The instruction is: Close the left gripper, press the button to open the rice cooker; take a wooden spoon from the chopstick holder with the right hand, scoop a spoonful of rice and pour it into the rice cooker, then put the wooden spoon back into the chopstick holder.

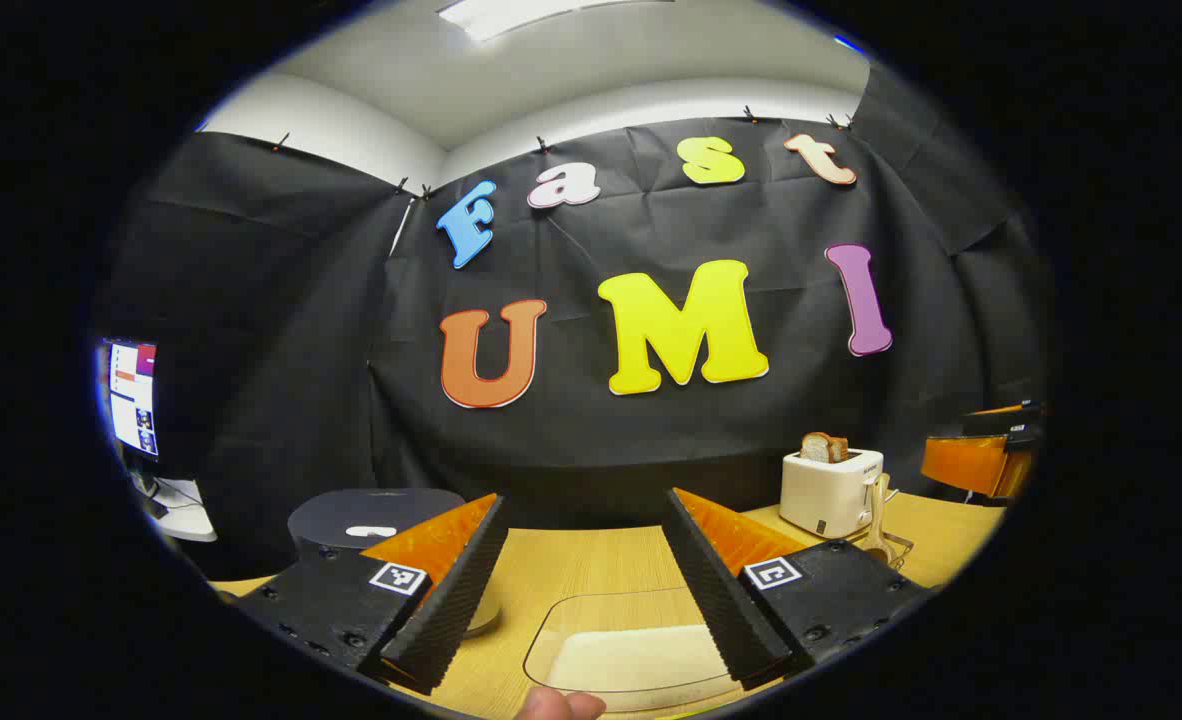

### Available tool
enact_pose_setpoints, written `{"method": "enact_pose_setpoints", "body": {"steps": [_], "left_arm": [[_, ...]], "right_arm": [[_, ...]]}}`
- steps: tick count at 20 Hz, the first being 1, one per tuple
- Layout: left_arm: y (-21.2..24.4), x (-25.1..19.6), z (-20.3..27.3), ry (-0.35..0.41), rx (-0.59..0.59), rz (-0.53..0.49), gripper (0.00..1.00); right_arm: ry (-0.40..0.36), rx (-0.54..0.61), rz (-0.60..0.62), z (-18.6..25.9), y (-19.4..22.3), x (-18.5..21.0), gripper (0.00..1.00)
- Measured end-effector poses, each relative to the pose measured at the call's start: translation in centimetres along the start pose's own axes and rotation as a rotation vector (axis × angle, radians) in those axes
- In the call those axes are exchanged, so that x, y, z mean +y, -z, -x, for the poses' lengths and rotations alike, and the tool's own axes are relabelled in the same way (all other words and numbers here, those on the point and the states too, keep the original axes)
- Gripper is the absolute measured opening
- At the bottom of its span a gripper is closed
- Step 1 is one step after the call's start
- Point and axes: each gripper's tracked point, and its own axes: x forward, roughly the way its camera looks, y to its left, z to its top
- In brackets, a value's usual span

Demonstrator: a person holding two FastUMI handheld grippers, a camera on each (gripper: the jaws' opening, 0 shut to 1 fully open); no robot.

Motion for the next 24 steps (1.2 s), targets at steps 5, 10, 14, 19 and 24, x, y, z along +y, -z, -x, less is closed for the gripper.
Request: {"method": "enact_pose_setpoints", "body": {"steps": [5,10,14,19,24], "left_arm": [[0.2,0.6,0.6,-0.016,0.006,-0.018,0.99],[0.7,2.4,1.2,-0.035,0.018,0.032,0.99],[0.9,3.1,1.2,-0.028,0.037,-0.002,0.99],[1.4,3.6,1.2,-0.031,0.043,0.012,0.99],[1.5,3.6,0.3,-0.031,0.028,0.018,0.99]], "right_arm": [[0.057,-0.003,0.025,0.2,0.5,-0.8,0.95],[0.052,-0.003,0.047,0.2,-0.1,-0.3,0.92],[0.071,0.049,0.096,0.3,0.2,-0.6,0.95],[0.086,0.067,0.098,0.7,0.2,-0.9,0.95],[0.107,0.094,0.135,-0.1,1.6,-2.4,0.95]]}}
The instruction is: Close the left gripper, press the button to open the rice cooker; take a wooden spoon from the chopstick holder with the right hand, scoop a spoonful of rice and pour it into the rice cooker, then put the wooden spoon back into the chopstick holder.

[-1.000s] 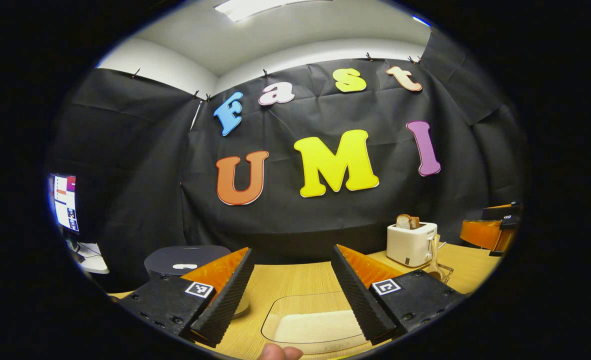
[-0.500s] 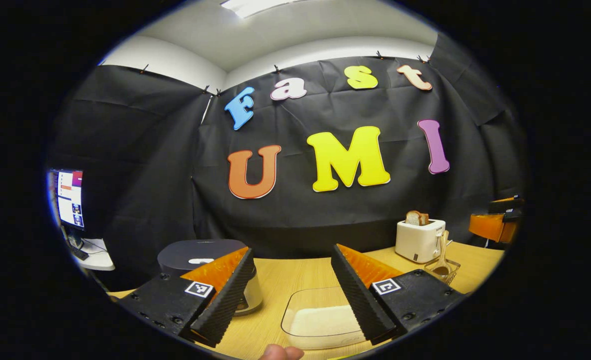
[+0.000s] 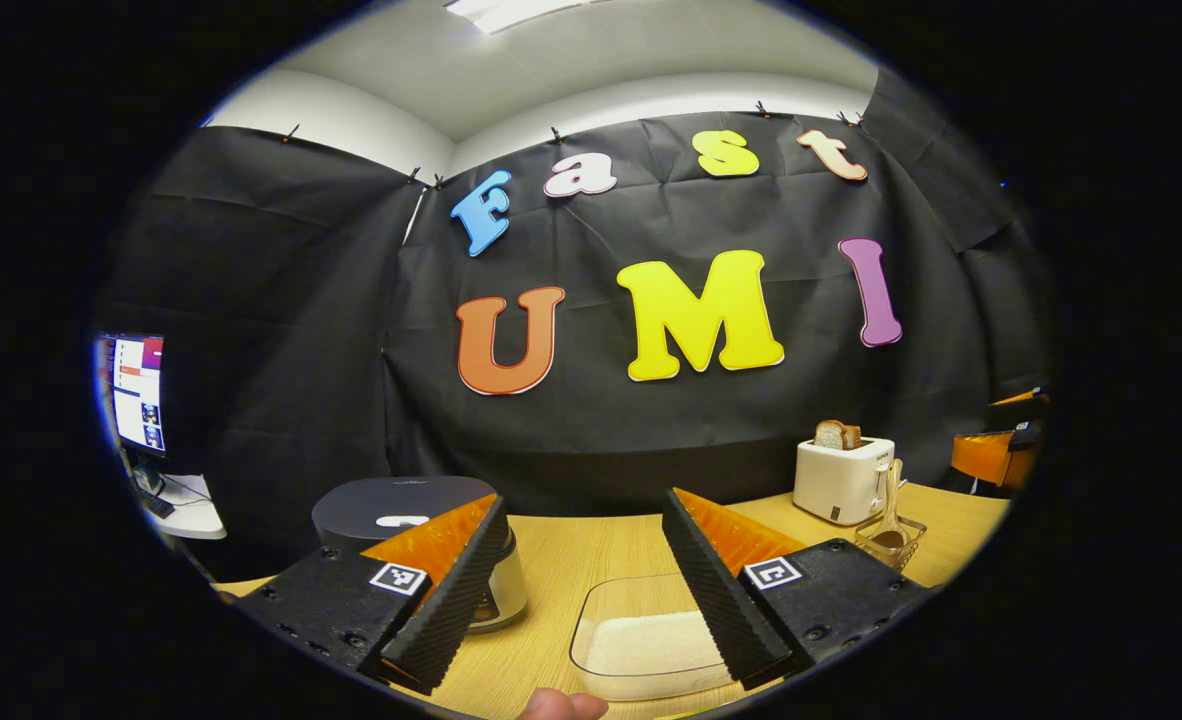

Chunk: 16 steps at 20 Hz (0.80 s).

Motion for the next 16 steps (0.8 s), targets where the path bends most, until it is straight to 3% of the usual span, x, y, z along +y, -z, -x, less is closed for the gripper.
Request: {"method": "enact_pose_setpoints", "body": {"steps": [5,7,8,9,11,12,16], "left_arm": [[0.7,0.8,0.1,-0.016,-0.030,-0.022,0.99],[1.4,0.8,-0.1,-0.012,-0.017,-0.009,0.99],[1.3,0.8,-0.2,-0.012,-0.022,0.004,0.94],[1.4,0.7,-0.5,-0.014,-0.022,0.008,0.99],[1.8,0.6,-0.6,-0.006,-0.016,0.010,0.99],[1.9,0.4,-0.7,-0.003,-0.005,0.010,0.99],[2.9,3.1,-1.2,-0.043,0.031,0.010,0.99]], "right_arm": [[-0.101,0.051,-0.067,-2.3,3.9,1.1,0.96],[-0.098,0.056,-0.128,-3.1,4.0,0.1,0.97],[-0.084,0.048,-0.135,-3.7,3.8,-0.3,0.96],[-0.056,0.042,-0.133,-4.4,3.7,-1.2,0.95],[-0.030,0.088,-0.124,-6.2,4.9,-2.0,0.92],[-0.021,0.129,-0.112,-7.0,5.9,-2.1,0.96],[-0.049,0.175,-0.144,-7.0,6.2,-1.3,0.92]]}}
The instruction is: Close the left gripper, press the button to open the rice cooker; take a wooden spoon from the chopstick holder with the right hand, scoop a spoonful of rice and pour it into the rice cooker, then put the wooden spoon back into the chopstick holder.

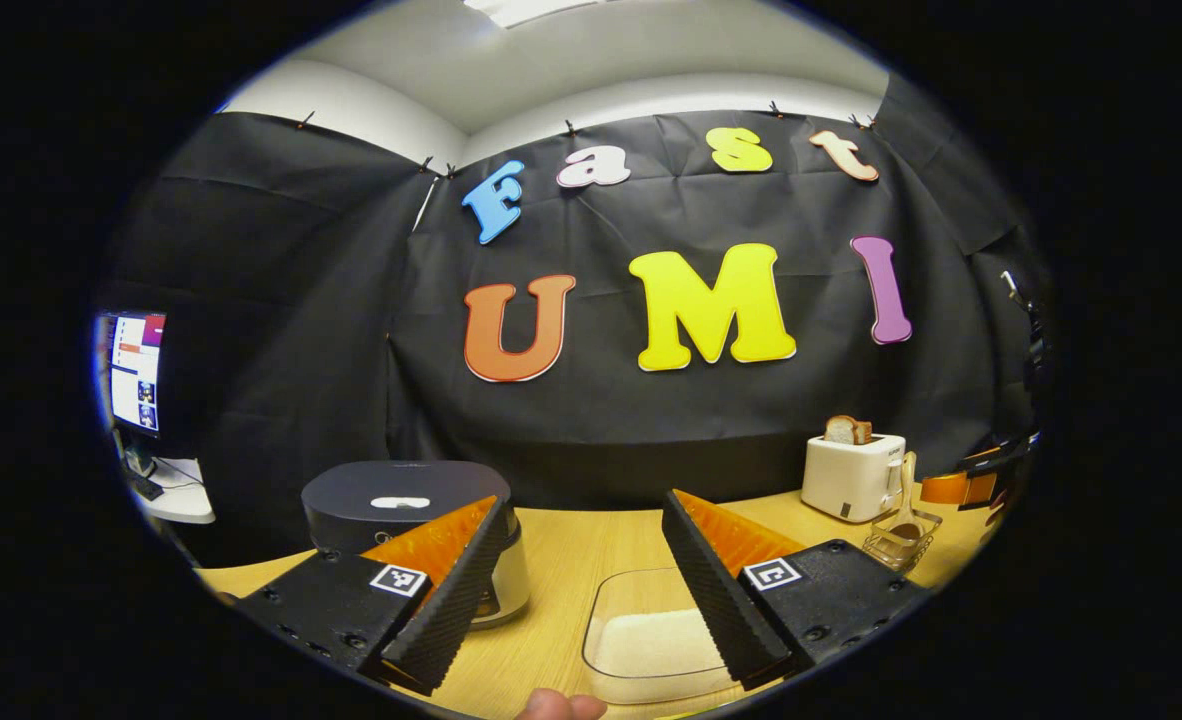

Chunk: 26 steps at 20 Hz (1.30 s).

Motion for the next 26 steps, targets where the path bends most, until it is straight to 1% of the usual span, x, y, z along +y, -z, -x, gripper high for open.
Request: {"method": "enact_pose_setpoints", "body": {"steps": [1,2,6,8,10,12,13,14,15,16,17,18,19,20,21,22,23,25,26], "left_arm": [[0.0,1.3,-0.3,-0.016,0.016,-0.011,0.98],[-0.1,2.7,-0.5,-0.030,0.034,-0.023,0.98],[-2.5,9.8,-1.9,-0.122,0.061,-0.069,0.98],[-3.3,11.5,-2.8,-0.118,0.101,-0.067,0.98],[-2.9,11.9,-3.8,-0.086,0.190,-0.008,0.95],[-1.7,12.2,-4.5,-0.063,0.323,0.091,0.89],[-1.1,12.4,-4.7,-0.057,0.390,0.122,0.85],[-0.9,12.8,-5.0,-0.066,0.429,0.119,0.83],[-1.1,13.4,-5.5,-0.083,0.444,0.101,0.79],[-1.5,13.6,-5.9,-0.091,0.455,0.095,0.77],[-1.7,13.1,-6.2,-0.082,0.481,0.111,0.68],[-1.5,12.5,-6.2,-0.067,0.534,0.139,0.63],[-0.8,12.3,-6.1,-0.065,0.586,0.164,0.55],[0.2,12.3,-5.9,-0.075,0.643,0.176,0.61],[1.2,12.7,-6.0,-0.093,0.694,0.173,0.48],[2.4,13.1,-5.8,-0.114,0.746,0.165,0.42],[3.2,13.2,-5.8,-0.127,0.787,0.167,0.32],[3.8,13.4,-6.4,-0.138,0.800,0.158,0.25],[4.0,13.3,-6.7,-0.137,0.798,0.158,0.23]], "right_arm": [[-0.008,-0.010,-0.010,0.2,-0.6,0.3,0.92],[-0.015,-0.017,-0.011,0.4,-0.9,0.6,0.95],[-0.038,-0.034,0.017,0.8,-1.9,1.4,0.96],[-0.053,-0.041,0.029,1.0,-2.5,1.8,0.96],[-0.060,-0.055,0.050,1.2,-3.2,2.0,0.96],[-0.065,-0.068,0.063,1.3,-3.7,1.9,0.95],[-0.066,-0.074,0.064,1.4,-4.0,1.8,0.95],[-0.068,-0.078,0.066,1.4,-4.0,1.8,0.92],[-0.073,-0.076,0.065,1.3,-3.9,1.8,0.92],[-0.078,-0.072,0.064,1.3,-3.8,1.8,0.95],[-0.083,-0.066,0.065,1.3,-3.6,1.8,0.95],[-0.086,-0.061,0.070,1.3,-3.4,1.7,0.95],[-0.088,-0.059,0.073,1.4,-3.4,1.7,0.95],[-0.089,-0.062,0.073,1.6,-3.5,1.5,0.99],[-0.089,-0.068,0.073,1.8,-3.6,1.4,0.96],[-0.086,-0.077,0.074,2.0,-3.7,1.1,0.96],[-0.080,-0.086,0.075,2.1,-3.9,0.8,0.96],[-0.071,-0.094,0.069,2.3,-4.0,0.2,0.96],[-0.066,-0.095,0.065,2.3,-3.9,-0.2,0.92]]}}
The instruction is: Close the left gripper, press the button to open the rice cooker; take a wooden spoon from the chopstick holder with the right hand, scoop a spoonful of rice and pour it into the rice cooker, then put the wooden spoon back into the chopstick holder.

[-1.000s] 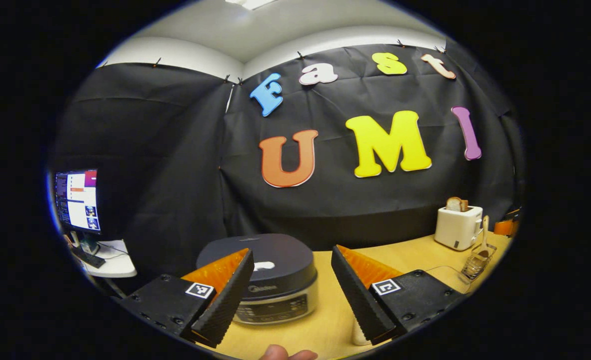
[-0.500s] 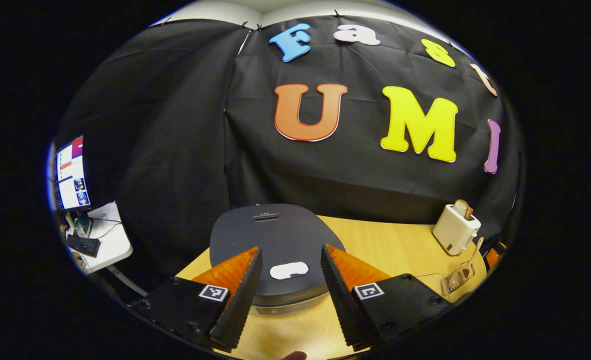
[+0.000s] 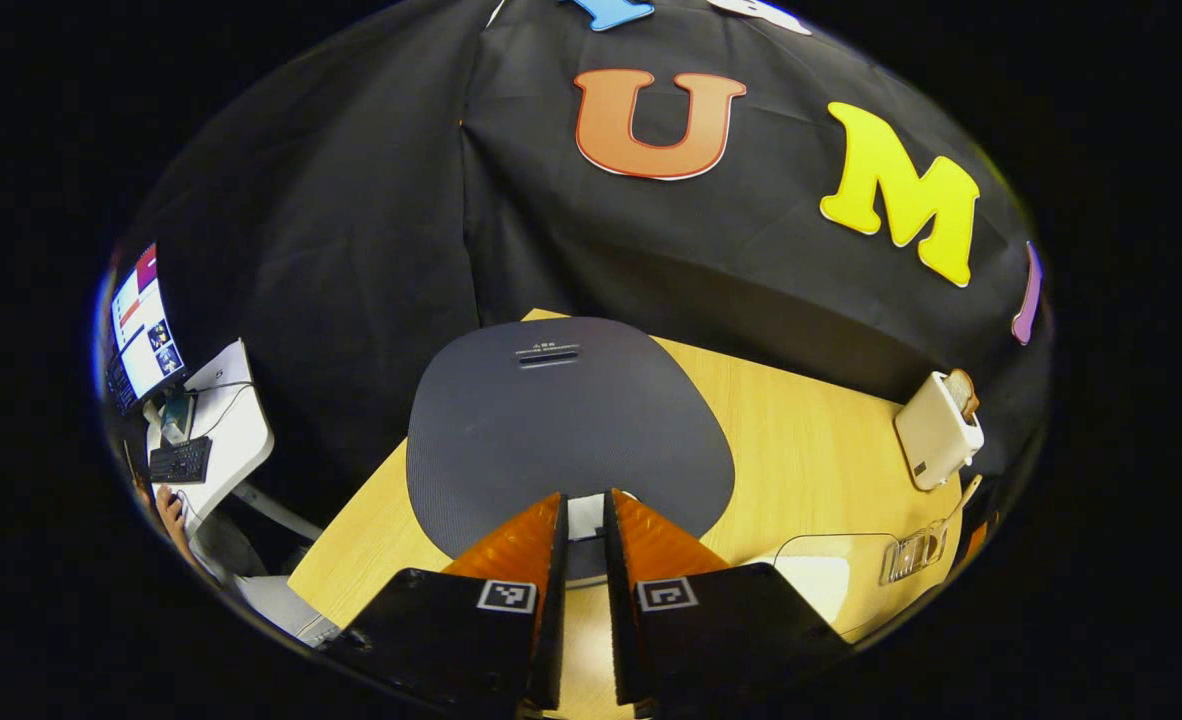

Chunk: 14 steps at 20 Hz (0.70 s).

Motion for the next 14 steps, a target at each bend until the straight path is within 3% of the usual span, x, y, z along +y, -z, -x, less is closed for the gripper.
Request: {"method": "enact_pose_setpoints", "body": {"steps": [5,9,10,14], "left_arm": [[0.3,0.0,-1.2,-0.005,0.015,-0.005,0.11],[1.3,0.0,-1.5,0.001,0.040,-0.030,0.11],[0.9,-0.1,-1.2,0.003,0.019,-0.020,0.10],[0.6,0.0,-0.9,-0.059,0.017,-0.027,0.08]], "right_arm": [[0.006,0.018,-0.023,-0.2,1.0,-0.7,0.95],[-0.033,0.018,-0.020,-0.7,1.4,0.2,0.92],[-0.047,0.026,-0.015,-0.9,1.7,0.6,0.95],[-0.046,0.048,0.010,-1.0,2.4,-0.2,0.95]]}}
